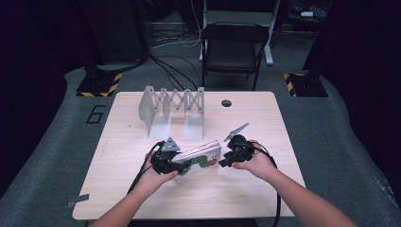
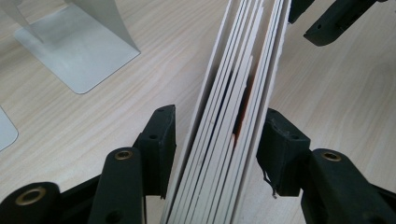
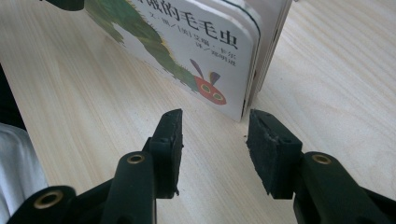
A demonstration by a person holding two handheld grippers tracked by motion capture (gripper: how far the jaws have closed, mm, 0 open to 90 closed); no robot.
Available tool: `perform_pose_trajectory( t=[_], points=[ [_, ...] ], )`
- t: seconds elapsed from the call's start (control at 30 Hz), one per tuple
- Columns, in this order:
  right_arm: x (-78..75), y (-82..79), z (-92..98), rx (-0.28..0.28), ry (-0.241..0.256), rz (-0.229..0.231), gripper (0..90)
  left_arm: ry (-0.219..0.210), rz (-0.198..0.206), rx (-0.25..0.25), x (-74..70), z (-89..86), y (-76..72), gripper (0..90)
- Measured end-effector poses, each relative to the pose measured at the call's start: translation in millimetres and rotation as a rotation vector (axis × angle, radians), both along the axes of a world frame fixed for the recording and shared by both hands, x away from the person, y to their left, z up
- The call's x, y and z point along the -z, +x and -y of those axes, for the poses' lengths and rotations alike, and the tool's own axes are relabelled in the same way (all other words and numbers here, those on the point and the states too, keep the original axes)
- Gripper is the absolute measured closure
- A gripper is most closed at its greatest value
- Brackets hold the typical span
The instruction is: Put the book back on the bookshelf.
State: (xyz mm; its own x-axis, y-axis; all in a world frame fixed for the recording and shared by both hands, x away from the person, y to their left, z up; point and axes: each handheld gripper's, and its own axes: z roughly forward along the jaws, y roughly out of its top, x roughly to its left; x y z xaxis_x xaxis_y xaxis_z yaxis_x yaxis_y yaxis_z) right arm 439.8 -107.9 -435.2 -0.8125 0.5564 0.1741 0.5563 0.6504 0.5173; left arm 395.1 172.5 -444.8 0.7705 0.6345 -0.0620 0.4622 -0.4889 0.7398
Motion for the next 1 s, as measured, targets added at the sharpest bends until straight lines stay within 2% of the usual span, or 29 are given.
perform_pose_trajectory(
  t=[0.03, 0.17, 0.23, 0.33, 0.53, 0.63, 0.73, 0.8, 0.93, 1.0],
  points=[
    [0.0, -0.7, -0.8, 0.015, 0.006, 0.0, 55.4, -0.001, -0.001, -0.002, -0.1, 0.1, 0.1, 50.8],
    [-0.3, -0.3, -0.5, 0.005, 0.006, 0.007, 55.3, -0.012, -0.003, -0.002, 0.3, 0.9, 0.5, 50.5],
    [-0.5, -0.2, -0.7, 0.004, 0.003, 0.006, 55.3, -0.008, -0.017, 0.021, 1.6, 1.9, 1.3, 49.3],
    [0.3, 0.1, -1.6, 0.008, 0.007, 0.011, 55.2, 0.003, -0.017, 0.022, 3.2, 3.5, 1.1, 46.0],
    [0.7, -0.1, -1.4, 0.01, 0.005, 0.01, 55.2, 0.002, -0.002, 0.023, 2.5, 1.3, 0.8, 51.5],
    [1.6, 0.1, -0.3, 0.004, 0.003, 0.011, 55.1, 0.016, 0.012, 0.024, 1.4, 0.8, -0.7, 55.6],
    [2.1, -0.4, -0.7, 0.008, 0.004, 0.008, 55.2, 0.003, 0.012, 0.027, 1.5, 0.8, -1.0, 58.0],
    [2.3, -0.9, -1.5, 0.018, 0.008, 0.003, 55.1, 0.022, 0.008, 0.044, 0.0, 0.2, -1.4, 60.7],
    [2.3, -0.6, -2.1, 0.013, 0.009, 0.007, 55.1, 0.033, 0.025, 0.048, -0.1, 1.8, -3.6, 68.0],
    [2.0, -0.6, -2.2, 0.011, 0.003, 0.004, 55.1, 0.028, 0.019, 0.061, -0.1, 2.3, -3.9, 71.0]
  ],
)
